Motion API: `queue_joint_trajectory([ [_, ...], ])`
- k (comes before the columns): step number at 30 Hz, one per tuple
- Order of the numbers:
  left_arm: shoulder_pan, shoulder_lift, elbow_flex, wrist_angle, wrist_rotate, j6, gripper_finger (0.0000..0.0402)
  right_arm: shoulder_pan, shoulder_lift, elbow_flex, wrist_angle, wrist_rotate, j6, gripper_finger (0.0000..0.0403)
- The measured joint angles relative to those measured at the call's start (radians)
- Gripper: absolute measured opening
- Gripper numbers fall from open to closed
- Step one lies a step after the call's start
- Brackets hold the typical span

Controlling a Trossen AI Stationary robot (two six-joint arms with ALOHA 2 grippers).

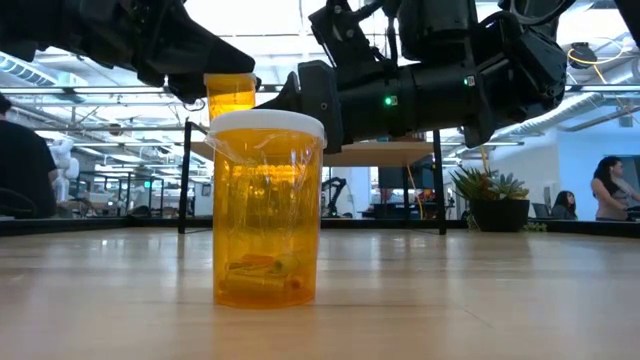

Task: Pick and place medicine bottles onto shelf by color
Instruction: Put the top left orange pill bottle on the shelf

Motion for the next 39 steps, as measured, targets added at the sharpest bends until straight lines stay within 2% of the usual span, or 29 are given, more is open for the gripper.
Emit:
queue_joint_trajectory([
  [3,0.000,0.000,0.000,-0.008,0.005,-0.020,0.0244,0.000,0.000,0.000,0.006,0.000,-0.004,0.0199],
  [10,0.000,0.000,0.000,-0.006,0.005,-0.015,0.0327,0.000,0.000,0.000,0.022,-0.002,-0.004,0.0199],
  [14,0.000,0.000,0.000,-0.008,0.008,-0.007,0.0344,0.000,0.000,0.000,0.018,-0.003,-0.004,0.0199],
  [18,0.000,0.000,0.000,-0.009,0.008,-0.003,0.0324,0.000,0.000,0.000,0.025,-0.003,-0.004,0.0199],
  [24,0.000,0.000,0.000,-0.006,0.008,-0.004,0.0252,0.000,0.000,0.000,0.026,-0.003,-0.004,0.0199],
  [28,0.001,0.000,0.000,-0.005,0.009,-0.008,0.0217,-0.001,0.000,0.000,0.025,-0.004,0.063,0.0203],
  [32,0.010,0.000,0.000,-0.005,0.002,-0.012,0.0212,-0.013,-0.005,0.000,-0.020,-0.004,0.129,0.0227],
  [39,0.049,-0.017,0.000,-0.008,-0.044,-0.007,0.0229,-0.021,-0.142,-0.047,-0.294,-0.002,0.221,0.0289],
])
